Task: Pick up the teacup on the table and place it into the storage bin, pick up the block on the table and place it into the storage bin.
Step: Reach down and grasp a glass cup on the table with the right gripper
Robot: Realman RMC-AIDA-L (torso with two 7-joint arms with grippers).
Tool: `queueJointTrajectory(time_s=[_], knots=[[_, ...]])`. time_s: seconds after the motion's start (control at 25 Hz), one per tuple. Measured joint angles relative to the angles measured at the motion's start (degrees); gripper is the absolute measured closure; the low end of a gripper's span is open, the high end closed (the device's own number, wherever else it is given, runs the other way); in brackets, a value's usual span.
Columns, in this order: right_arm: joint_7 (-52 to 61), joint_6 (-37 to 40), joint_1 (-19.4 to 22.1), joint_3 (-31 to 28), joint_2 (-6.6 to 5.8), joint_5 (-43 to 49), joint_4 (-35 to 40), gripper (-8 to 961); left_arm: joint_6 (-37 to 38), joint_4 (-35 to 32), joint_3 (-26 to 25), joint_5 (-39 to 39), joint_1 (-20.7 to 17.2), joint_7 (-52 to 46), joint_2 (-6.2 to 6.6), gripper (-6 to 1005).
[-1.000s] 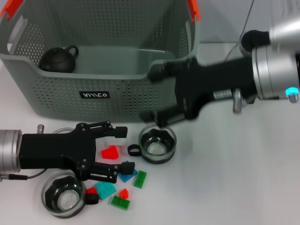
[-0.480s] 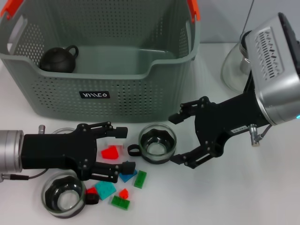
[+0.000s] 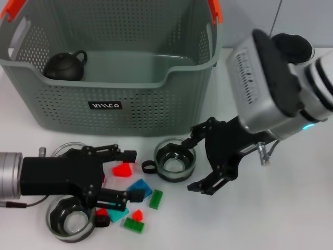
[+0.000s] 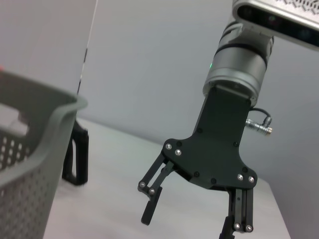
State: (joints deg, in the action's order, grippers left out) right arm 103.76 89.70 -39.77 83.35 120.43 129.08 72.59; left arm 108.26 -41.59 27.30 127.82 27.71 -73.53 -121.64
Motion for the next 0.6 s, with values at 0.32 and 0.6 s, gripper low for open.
queueJointTrajectory(time_s=[0.32, 0.6], knots=[[0.55, -5.59, -3.58, 5.69, 0.11, 1.08, -6.0, 25, -0.06, 0.08, -0.01, 1.02, -0.54, -0.65, -0.16, 66], [2.43, -12.05, -5.09, 11.66, 0.2, 2.35, -9.65, 24, -0.2, 0.25, 0.24, 1.03, -0.55, -0.65, -0.39, 66]])
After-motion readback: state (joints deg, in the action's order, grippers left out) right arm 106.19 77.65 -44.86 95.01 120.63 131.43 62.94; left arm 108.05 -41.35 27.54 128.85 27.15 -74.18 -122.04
